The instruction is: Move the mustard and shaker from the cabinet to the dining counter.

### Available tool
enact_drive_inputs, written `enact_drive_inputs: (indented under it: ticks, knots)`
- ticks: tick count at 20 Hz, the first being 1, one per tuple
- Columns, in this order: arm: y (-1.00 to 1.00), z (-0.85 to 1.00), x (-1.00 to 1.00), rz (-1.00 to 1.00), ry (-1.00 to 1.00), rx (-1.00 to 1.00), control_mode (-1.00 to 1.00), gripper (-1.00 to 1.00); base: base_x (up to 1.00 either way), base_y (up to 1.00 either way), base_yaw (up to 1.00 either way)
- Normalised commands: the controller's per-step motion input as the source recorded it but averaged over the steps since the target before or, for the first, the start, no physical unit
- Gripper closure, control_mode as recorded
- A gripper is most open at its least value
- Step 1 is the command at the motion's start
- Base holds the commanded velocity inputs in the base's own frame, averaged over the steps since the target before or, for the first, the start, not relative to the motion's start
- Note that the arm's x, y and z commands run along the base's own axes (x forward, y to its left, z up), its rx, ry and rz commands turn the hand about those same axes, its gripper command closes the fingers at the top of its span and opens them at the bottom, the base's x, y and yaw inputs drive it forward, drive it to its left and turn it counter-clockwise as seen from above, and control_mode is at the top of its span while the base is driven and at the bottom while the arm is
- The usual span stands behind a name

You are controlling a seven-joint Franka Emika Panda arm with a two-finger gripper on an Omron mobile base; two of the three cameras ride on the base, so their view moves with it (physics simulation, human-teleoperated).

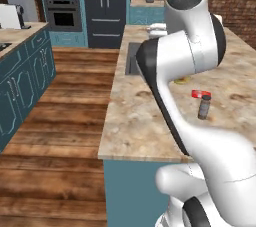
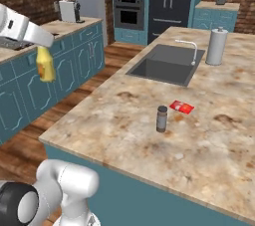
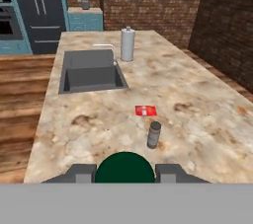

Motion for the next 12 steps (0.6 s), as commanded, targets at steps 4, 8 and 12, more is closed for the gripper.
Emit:
enact_drive_inputs:
  ticks: [4,8,12]
  knots:
    - [0.01,-0.39,1.00,-0.17,0.00,0.00,-1.00,1.00,0.00,0.00,0.00]
    - [-0.19,-0.60,0.98,-0.14,0.00,0.00,-1.00,1.00,0.00,0.00,0.00]
    - [-0.48,-0.72,0.69,-0.14,-0.06,0.00,-1.00,1.00,0.00,0.00,0.00]
